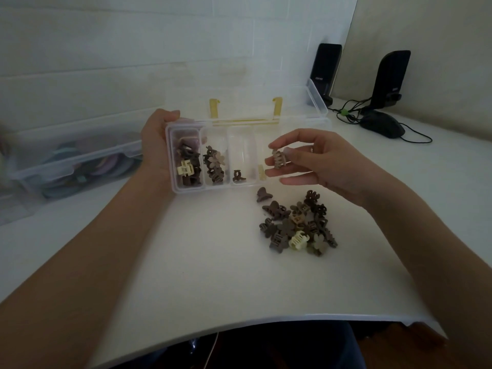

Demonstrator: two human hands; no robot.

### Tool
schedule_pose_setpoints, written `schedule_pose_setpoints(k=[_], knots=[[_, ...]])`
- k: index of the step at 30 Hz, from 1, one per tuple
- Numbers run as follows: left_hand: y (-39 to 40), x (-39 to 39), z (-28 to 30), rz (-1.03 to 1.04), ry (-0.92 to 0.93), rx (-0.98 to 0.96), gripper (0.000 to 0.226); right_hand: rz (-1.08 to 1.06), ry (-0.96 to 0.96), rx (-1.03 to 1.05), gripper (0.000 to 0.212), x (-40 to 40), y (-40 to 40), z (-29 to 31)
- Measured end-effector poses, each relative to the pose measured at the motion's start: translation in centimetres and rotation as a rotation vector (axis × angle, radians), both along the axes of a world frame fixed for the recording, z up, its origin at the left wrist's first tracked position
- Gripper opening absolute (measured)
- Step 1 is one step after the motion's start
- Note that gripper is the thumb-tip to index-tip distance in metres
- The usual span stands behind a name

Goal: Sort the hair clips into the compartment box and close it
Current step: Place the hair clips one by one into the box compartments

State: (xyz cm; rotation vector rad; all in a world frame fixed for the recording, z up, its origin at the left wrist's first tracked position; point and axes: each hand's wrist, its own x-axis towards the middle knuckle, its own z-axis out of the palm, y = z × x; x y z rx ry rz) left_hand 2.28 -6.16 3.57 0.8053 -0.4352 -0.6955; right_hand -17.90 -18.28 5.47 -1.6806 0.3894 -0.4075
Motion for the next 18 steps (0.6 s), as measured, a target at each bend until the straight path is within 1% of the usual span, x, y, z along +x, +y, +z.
schedule_pose_setpoints(k=[4, 6, 7, 8, 10, 12, 13, 14, 18], knots=[[0.0, -0.3, 0.0, 0.026, 0.008, 0.006, 0.024, -0.004, -0.001, -0.013, 0.018, 0.0, 0.0, 0.0], [0.0, -0.3, 0.1, 0.011, 0.010, 0.013, 0.024, -0.038, -0.046, -0.076, 0.016, 0.2, 0.2, -0.1], [0.0, -0.2, 0.0, 0.000, 0.005, 0.020, 0.023, -0.067, -0.062, -0.166, 0.018, 0.3, 0.3, -0.2], [0.0, -0.2, 0.0, -0.007, -0.004, 0.030, 0.022, -0.104, -0.062, -0.310, 0.023, 0.5, 0.6, -0.4], [-0.1, -0.2, -0.2, -0.020, -0.027, 0.042, 0.020, -0.145, -0.029, -0.681, 0.030, 0.7, 1.2, -0.9], [-0.2, -0.2, -0.3, -0.042, -0.056, 0.044, 0.020, -0.101, 0.073, -1.002, 0.032, 0.8, 1.9, -1.5], [-0.3, -0.2, -0.4, -0.048, -0.077, 0.058, 0.020, -0.087, 0.146, -1.117, 0.033, 0.8, 2.2, -1.5], [-0.3, -0.2, -0.4, -0.052, -0.096, 0.075, 0.019, -0.083, 0.217, -1.196, 0.034, 0.9, 2.4, -1.4], [-0.6, -0.4, -0.6, -0.063, -0.131, 0.085, 0.013, -0.111, 0.438, -1.374, 0.044, 1.7, 3.4, -1.2]])
